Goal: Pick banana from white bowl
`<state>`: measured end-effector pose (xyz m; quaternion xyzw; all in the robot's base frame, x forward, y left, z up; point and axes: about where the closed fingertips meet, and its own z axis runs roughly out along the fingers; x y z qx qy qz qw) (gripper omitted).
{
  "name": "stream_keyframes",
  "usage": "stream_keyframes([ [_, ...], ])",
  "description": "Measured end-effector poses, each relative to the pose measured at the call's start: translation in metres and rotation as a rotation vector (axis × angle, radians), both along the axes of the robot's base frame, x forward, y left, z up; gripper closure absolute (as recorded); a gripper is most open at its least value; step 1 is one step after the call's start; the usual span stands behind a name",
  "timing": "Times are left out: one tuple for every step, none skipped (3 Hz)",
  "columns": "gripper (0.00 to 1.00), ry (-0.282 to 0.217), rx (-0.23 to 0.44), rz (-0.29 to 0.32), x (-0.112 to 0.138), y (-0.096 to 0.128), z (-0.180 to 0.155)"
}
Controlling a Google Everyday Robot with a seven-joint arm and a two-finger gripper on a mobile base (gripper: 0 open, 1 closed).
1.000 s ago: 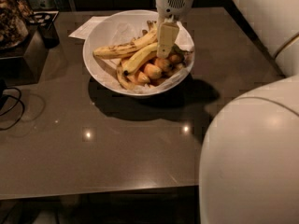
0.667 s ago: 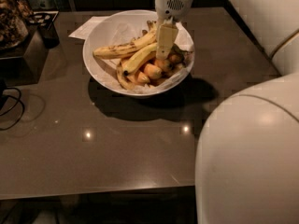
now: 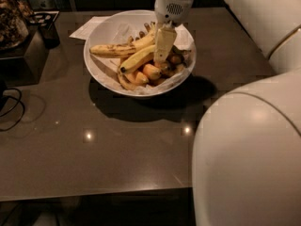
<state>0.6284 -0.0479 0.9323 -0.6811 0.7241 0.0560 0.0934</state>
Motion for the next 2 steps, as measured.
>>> stream_keyframes([
  [0.60, 0.000, 0.001, 0.000, 0.0000, 0.0000, 0.0006],
  [0.84, 0.000, 0.001, 0.000, 0.0000, 0.0000, -0.0038],
])
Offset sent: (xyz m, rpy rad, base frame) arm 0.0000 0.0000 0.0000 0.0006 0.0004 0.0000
